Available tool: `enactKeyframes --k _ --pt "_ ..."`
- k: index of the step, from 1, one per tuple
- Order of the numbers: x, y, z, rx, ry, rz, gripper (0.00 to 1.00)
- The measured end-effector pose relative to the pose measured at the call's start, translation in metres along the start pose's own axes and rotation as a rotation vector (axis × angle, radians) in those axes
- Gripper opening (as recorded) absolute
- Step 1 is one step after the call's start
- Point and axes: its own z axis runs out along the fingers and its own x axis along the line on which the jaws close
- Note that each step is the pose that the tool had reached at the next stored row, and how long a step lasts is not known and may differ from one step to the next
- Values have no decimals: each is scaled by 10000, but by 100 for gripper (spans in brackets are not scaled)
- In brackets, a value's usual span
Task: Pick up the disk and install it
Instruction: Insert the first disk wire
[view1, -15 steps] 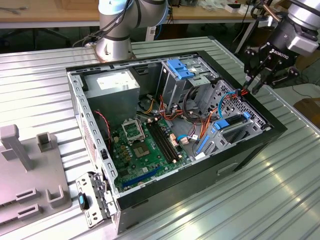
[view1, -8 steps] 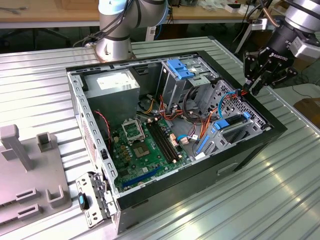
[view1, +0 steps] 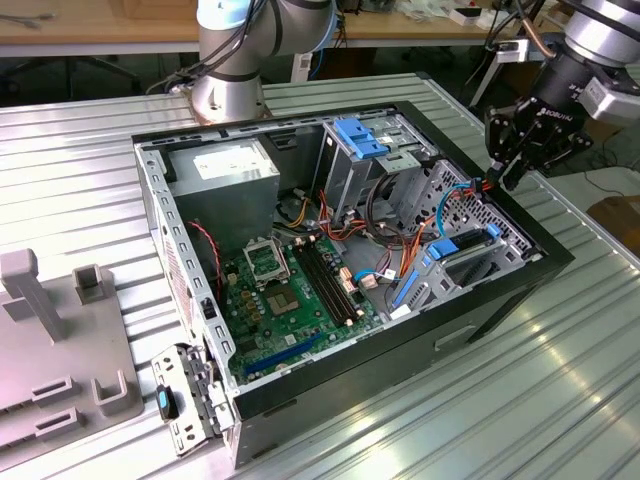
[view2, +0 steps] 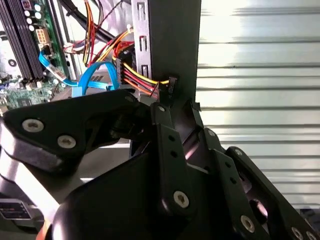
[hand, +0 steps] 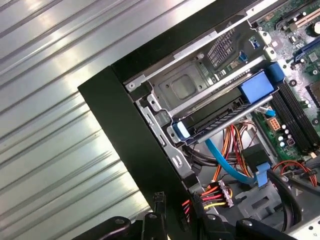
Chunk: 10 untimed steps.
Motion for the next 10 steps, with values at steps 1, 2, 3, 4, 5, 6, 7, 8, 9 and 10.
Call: enactKeyframes --k 1,2,3,4,5,6,7,8,9,10 --pt "-19 5 0 13 23 -29 33" --pt "-20 2 0 17 31 -95 33" --pt "-21 -1 0 21 39 -208 33" --pt "-22 -1 1 26 50 -421 33" --pt "-24 -3 1 40 81 -613 33" --pt "-25 -5 1 49 99 -733 33" --pt "-26 -7 1 56 113 -857 33" --pt "-26 -8 2 62 125 -971 33" --pt "-27 -9 2 68 139 -1116 33" --pt "-28 -10 2 71 147 -1254 33"
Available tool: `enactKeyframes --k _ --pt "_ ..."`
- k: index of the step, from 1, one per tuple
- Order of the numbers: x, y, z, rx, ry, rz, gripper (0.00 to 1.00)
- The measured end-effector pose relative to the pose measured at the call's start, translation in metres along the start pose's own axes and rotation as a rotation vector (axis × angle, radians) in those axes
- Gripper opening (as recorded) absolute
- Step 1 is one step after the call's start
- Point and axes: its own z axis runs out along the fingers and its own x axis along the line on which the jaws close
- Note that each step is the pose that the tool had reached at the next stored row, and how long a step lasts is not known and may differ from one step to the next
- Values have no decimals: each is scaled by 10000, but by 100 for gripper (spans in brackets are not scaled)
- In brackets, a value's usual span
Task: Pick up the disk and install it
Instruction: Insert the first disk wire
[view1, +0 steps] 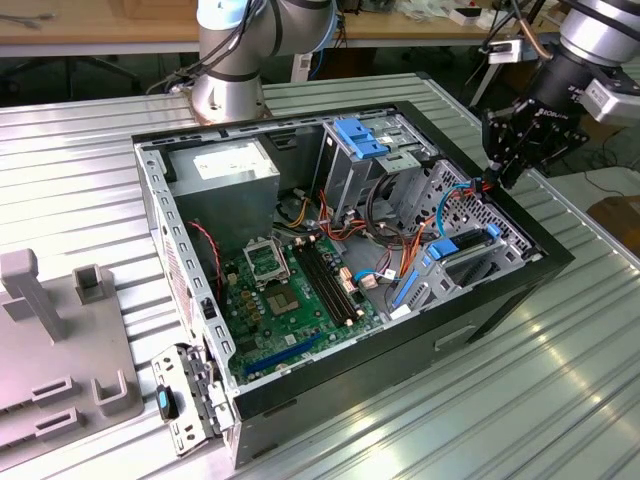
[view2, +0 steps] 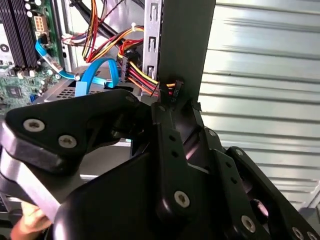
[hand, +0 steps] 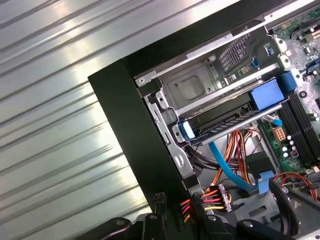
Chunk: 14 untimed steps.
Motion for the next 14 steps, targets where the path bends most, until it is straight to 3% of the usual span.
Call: enactKeyframes --k 1,5,9,14 --pt "0 0 1 0 2 -161 33" --pt "-1 0 32 7 -1 -1903 33" --pt "-1 0 36 37 83 -2069 33" --pt "-7 -5 36 39 96 -2068 33"
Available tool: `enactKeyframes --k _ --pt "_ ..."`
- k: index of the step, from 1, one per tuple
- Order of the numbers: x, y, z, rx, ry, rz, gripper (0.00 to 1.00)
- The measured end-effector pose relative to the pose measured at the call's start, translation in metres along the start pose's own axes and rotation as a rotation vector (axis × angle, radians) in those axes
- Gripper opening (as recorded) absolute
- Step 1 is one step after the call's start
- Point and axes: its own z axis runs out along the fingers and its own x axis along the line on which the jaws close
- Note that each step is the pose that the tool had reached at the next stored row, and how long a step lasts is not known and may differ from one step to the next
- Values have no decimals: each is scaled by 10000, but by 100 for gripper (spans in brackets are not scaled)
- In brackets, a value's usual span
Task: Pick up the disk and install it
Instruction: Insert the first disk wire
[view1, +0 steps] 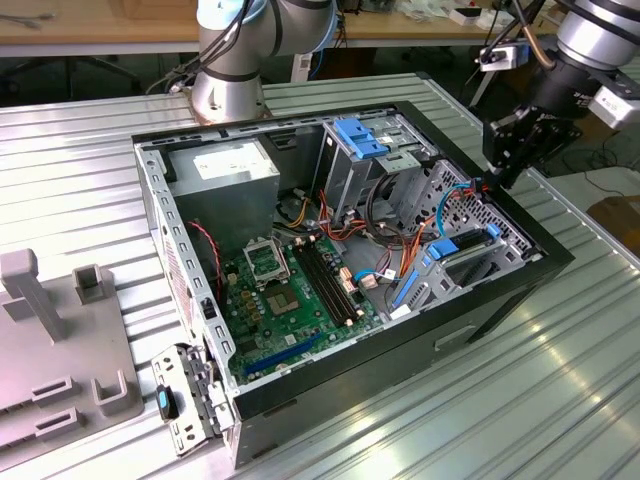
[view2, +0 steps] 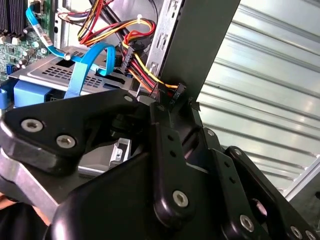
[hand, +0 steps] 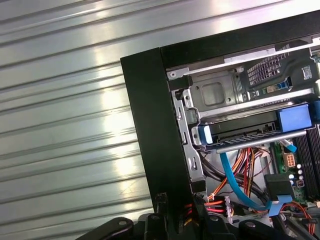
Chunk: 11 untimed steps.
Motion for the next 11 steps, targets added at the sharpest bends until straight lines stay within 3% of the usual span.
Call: enactKeyframes --k 4,6,11 --pt "-6 -31 4 5 53 63 31" --pt "-6 -31 6 7 75 77 18" --pt "-6 -31 8 14 82 87 17"
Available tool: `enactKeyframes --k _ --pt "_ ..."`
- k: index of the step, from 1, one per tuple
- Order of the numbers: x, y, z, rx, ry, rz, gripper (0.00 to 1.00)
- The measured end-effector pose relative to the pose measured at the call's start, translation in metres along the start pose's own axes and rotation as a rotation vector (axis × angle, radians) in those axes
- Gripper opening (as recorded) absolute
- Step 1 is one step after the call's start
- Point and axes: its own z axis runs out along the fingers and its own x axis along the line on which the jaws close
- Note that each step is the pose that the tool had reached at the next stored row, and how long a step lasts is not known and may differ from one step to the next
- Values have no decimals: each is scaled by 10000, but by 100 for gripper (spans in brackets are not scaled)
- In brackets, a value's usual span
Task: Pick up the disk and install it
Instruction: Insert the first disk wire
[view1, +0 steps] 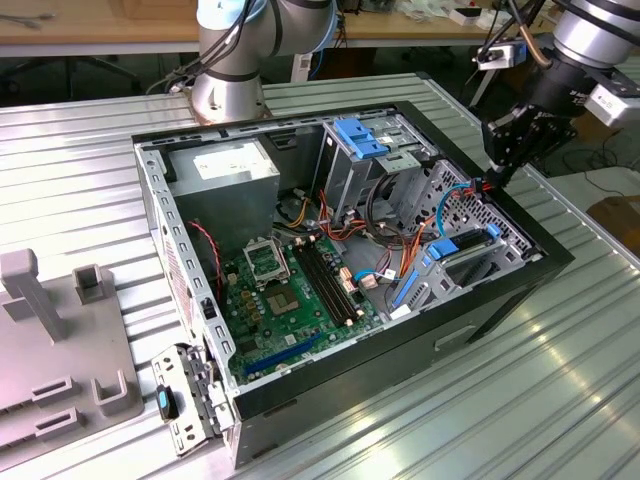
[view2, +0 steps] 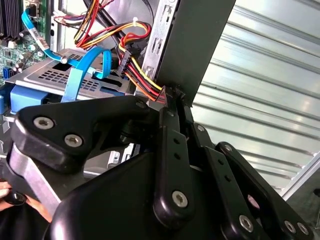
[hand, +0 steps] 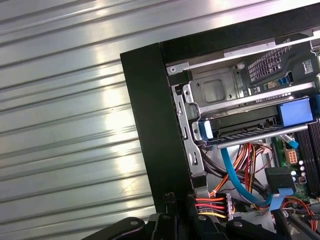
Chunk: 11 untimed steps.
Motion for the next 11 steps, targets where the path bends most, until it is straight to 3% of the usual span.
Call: enactKeyframes --k 5,11 --pt "9 -2 -77 -11 -2 1 17" --pt "11 -3 -78 -20 0 3 17"
